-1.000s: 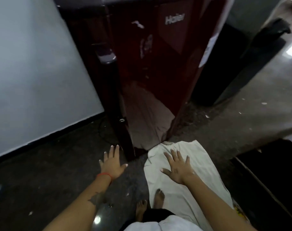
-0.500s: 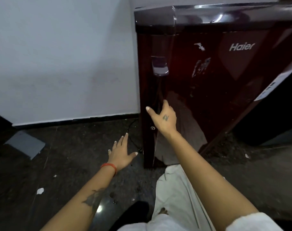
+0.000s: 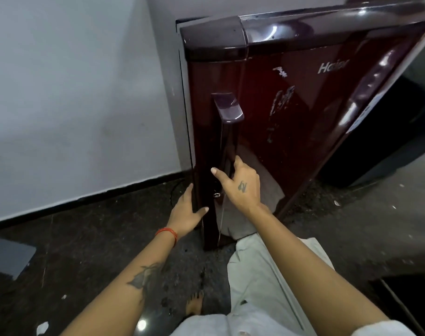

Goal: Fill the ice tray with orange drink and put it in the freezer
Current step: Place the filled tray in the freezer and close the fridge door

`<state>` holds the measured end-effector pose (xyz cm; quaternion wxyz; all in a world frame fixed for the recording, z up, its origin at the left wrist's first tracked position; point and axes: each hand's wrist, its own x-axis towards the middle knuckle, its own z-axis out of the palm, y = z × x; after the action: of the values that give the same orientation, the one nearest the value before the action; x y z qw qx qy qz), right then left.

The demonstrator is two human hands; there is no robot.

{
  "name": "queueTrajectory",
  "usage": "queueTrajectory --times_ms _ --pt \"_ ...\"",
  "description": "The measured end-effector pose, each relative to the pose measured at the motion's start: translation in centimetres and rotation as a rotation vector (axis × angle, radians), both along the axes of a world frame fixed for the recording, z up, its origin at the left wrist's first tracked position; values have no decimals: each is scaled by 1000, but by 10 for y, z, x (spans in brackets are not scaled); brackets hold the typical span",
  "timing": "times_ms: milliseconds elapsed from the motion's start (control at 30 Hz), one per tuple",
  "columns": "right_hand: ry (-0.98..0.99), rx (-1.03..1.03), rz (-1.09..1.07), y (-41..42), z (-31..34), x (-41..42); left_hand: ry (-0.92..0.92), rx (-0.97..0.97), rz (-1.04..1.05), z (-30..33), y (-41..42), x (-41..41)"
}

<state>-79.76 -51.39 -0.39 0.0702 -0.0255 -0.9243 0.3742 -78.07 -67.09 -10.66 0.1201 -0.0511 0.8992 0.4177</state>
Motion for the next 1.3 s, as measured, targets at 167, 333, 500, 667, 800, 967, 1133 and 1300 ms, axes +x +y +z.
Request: queueTrajectory --times_ms 167,333,500,667,800,967,1133,1300 --pt "75 -82 -127 8 -13 34 219 189 -48 16 13 -12" --pt "112 -254 -295 22 -23 78 267 220 -41 9 27 17" --pt "167 -241 -440 46 -25 117 297 189 -158 13 52 52" --pt "214 -247 -512 80 -23 158 292 175 -237 17 84 93" --pt "136 -272 -507 113 -20 196 250 241 -292 19 116 134" --pt "199 -266 -700 127 -20 257 126 259 -477 20 152 175" --pt "338 -102 -637 127 -16 295 -9 278 -805 34 190 205" --pt "261 -100 -687 165 -2 300 87 293 -891 54 230 205"
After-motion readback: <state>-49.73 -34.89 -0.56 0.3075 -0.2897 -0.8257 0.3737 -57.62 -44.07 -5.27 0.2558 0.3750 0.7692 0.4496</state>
